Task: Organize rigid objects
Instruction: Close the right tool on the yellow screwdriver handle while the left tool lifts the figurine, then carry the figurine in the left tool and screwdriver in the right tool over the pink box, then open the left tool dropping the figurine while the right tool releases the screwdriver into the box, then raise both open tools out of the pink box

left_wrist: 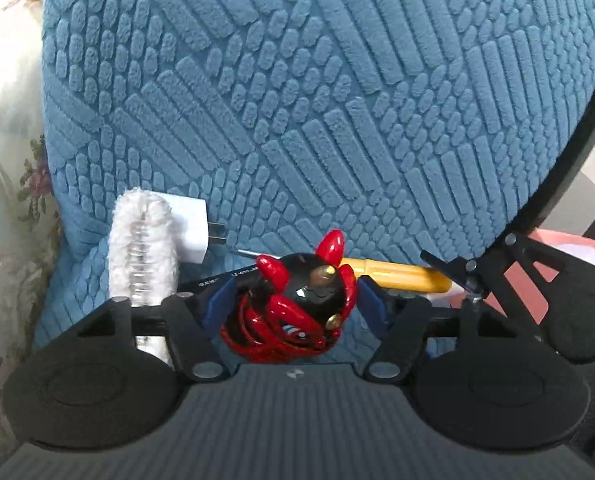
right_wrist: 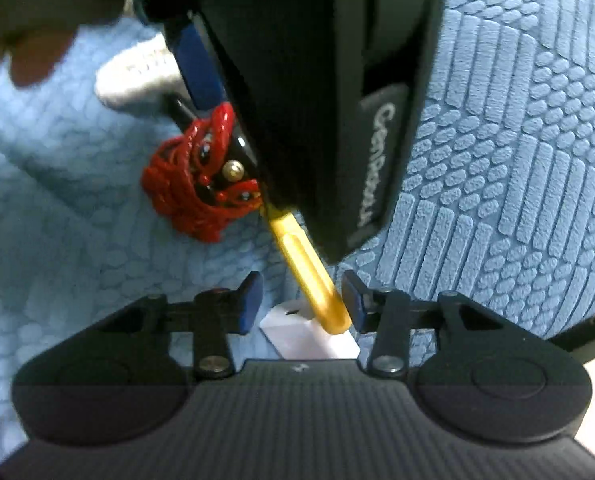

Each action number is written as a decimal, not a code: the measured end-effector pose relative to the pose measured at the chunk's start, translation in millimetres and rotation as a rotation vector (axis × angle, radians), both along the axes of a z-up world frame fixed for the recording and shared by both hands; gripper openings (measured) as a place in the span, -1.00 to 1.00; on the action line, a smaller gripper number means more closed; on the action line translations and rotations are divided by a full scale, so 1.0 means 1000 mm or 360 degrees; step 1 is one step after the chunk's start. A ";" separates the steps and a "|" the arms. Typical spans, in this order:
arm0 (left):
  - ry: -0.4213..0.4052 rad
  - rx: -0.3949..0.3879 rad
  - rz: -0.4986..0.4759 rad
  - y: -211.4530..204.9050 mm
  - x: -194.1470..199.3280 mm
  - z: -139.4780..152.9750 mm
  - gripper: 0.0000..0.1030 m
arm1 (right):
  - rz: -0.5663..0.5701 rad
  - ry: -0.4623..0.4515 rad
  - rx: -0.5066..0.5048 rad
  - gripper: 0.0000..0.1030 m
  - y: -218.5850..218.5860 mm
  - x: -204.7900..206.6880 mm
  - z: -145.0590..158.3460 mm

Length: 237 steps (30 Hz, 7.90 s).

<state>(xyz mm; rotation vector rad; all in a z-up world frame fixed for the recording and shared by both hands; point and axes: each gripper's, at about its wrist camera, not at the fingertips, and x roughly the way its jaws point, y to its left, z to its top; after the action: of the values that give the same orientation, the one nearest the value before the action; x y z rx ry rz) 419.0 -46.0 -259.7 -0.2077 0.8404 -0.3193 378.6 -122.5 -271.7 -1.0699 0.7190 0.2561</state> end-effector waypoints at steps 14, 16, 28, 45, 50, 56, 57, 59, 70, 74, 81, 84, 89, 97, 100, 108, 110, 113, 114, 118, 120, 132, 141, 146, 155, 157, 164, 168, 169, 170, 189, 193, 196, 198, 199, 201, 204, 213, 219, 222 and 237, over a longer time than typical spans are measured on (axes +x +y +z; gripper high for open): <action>0.0123 -0.0089 0.0053 0.007 -0.014 -0.002 0.27 | 0.0025 -0.0033 -0.0115 -0.44 0.006 -0.014 -0.018; 0.0128 -0.0095 0.0063 0.011 -0.019 0.002 0.27 | 0.0030 -0.0020 -0.0114 -0.46 0.006 -0.020 -0.020; 0.0150 -0.0196 0.0057 0.027 -0.065 0.026 0.27 | 0.0005 0.0047 -0.0045 -0.54 0.010 -0.066 0.004; 0.0180 -0.0241 0.0097 0.039 -0.111 0.025 0.27 | -0.0331 0.0241 0.0358 -0.58 -0.004 -0.118 0.040; 0.0166 -0.0185 0.0106 0.042 -0.131 0.025 0.27 | -0.0396 0.0247 0.0542 -0.59 -0.010 -0.130 0.057; 0.0190 -0.0139 0.0168 0.050 -0.155 0.024 0.27 | -0.0465 0.0242 0.0742 -0.61 -0.010 -0.157 0.071; 0.0192 -0.0138 0.0182 0.051 -0.159 0.024 0.27 | -0.0475 0.0246 0.0762 -0.61 -0.011 -0.160 0.071; 0.0197 -0.0142 0.0201 0.052 -0.167 0.025 0.27 | -0.0492 0.0257 0.0797 -0.61 -0.013 -0.168 0.071; 0.0252 -0.0068 0.0229 0.042 -0.184 0.026 0.28 | -0.0723 0.0477 0.1098 -0.60 -0.038 -0.182 0.051; 0.0235 -0.0036 0.0225 0.037 -0.187 0.026 0.28 | -0.0748 0.0534 0.1162 -0.58 -0.040 -0.185 0.045; 0.0235 -0.0049 0.0246 0.038 -0.185 0.024 0.35 | -0.0754 0.0556 0.1260 -0.49 -0.042 -0.176 0.037; 0.0234 -0.0043 0.0238 0.036 -0.183 0.022 0.41 | -0.0767 0.0556 0.1278 -0.49 -0.043 -0.168 0.031; 0.0190 0.0077 0.0178 0.025 -0.181 0.019 0.41 | -0.0773 0.0508 0.1283 -0.48 -0.043 -0.161 0.029; 0.0139 0.0150 0.0171 0.021 -0.179 0.017 0.25 | -0.0851 0.0449 0.1332 -0.59 -0.043 -0.161 0.029; 0.0144 0.0114 0.0166 0.027 -0.178 0.020 0.24 | -0.0880 0.0445 0.1374 -0.59 -0.046 -0.164 0.033; 0.0152 0.0012 0.0195 0.033 -0.186 0.036 0.14 | -0.0898 0.0368 0.1414 -0.59 -0.056 -0.175 0.059; 0.0142 0.0002 0.0196 0.032 -0.189 0.042 0.14 | -0.0894 0.0359 0.1426 -0.59 -0.058 -0.178 0.065; 0.0137 -0.0014 0.0184 0.027 -0.195 0.055 0.14 | -0.0902 0.0350 0.1462 -0.59 -0.064 -0.179 0.079; 0.0133 -0.0015 0.0182 0.026 -0.197 0.061 0.14 | -0.0899 0.0342 0.1473 -0.59 -0.066 -0.180 0.084; 0.0127 -0.0033 0.0191 0.023 -0.208 0.086 0.14 | -0.0889 0.0318 0.1506 -0.59 -0.076 -0.187 0.108; 0.0128 -0.0056 0.0200 0.023 -0.213 0.098 0.14 | -0.0888 0.0308 0.1525 -0.59 -0.084 -0.192 0.120; 0.0057 -0.0131 0.0236 -0.001 -0.247 0.170 0.14 | -0.0790 0.0191 0.1602 -0.59 -0.119 -0.217 0.204; -0.0026 -0.0144 0.0157 -0.048 -0.259 0.212 0.14 | -0.0770 0.0086 0.1591 -0.59 -0.153 -0.229 0.242; -0.0069 -0.0177 0.0071 -0.083 -0.260 0.227 0.14 | -0.0803 0.0012 0.1581 -0.59 -0.179 -0.236 0.257; -0.0047 -0.0201 -0.0008 -0.144 -0.245 0.219 0.14 | -0.0921 -0.0051 0.1551 -0.59 -0.232 -0.240 0.255; -0.0024 -0.0202 -0.0016 -0.155 -0.239 0.211 0.14 | -0.0952 -0.0044 0.1551 -0.59 -0.244 -0.238 0.249; 0.0090 -0.0173 -0.0041 -0.193 -0.215 0.169 0.14 | -0.1056 0.0020 0.1525 -0.59 -0.281 -0.227 0.213; 0.0158 -0.0133 -0.0064 -0.216 -0.201 0.147 0.14 | -0.1117 0.0070 0.1522 -0.59 -0.302 -0.217 0.190; 0.0173 -0.0122 -0.0074 -0.222 -0.198 0.141 0.14 | -0.1136 0.0081 0.1521 -0.59 -0.307 -0.214 0.183; 0.0186 -0.0113 -0.0082 -0.228 -0.195 0.135 0.14 | -0.1155 0.0088 0.1517 -0.59 -0.312 -0.211 0.178; 0.0372 0.0027 -0.0197 -0.303 -0.148 0.053 0.15 | -0.1387 0.0374 0.1485 -0.58 -0.367 -0.176 0.085; 0.0380 0.0030 -0.0198 -0.307 -0.143 0.050 0.15 | -0.1399 0.0397 0.1520 -0.56 -0.371 -0.171 0.083; 0.0394 -0.0001 -0.0180 -0.304 -0.142 0.048 0.17 | -0.1402 0.0375 0.1519 -0.57 -0.373 -0.171 0.085; 0.0406 -0.0009 -0.0178 -0.301 -0.143 0.050 0.18 | -0.1396 0.0375 0.1520 -0.57 -0.374 -0.171 0.086; 0.0399 -0.0006 -0.0179 -0.299 -0.145 0.052 0.18 | -0.1402 0.0374 0.1528 -0.56 -0.375 -0.172 0.087; 0.0381 0.0004 -0.0178 -0.298 -0.148 0.056 0.18 | -0.1408 0.0367 0.1538 -0.55 -0.376 -0.175 0.091; 0.0350 0.0006 -0.0191 -0.294 -0.154 0.068 0.18 | -0.1403 0.0324 0.1543 -0.55 -0.373 -0.178 0.101; 0.0185 0.0032 -0.0185 -0.272 -0.181 0.115 0.18 | -0.1324 0.0206 0.1598 -0.55 -0.354 -0.195 0.147; 0.0066 0.0003 -0.0156 -0.246 -0.203 0.153 0.18 | -0.1257 0.0132 0.1621 -0.55 -0.337 -0.209 0.179; -0.0002 -0.0015 -0.0135 -0.232 -0.214 0.174 0.18 | -0.1227 0.0095 0.1623 -0.55 -0.328 -0.218 0.193; -0.0212 -0.0084 -0.0066 -0.140 -0.279 0.243 0.18 | -0.1108 -0.0022 0.1602 -0.55 -0.258 -0.258 0.251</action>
<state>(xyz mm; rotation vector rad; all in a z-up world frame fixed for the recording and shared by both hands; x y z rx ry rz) 139.9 -186.2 -16.8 -0.2156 0.7057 -0.3905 121.1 -380.4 -20.7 0.1547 0.7691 -0.0138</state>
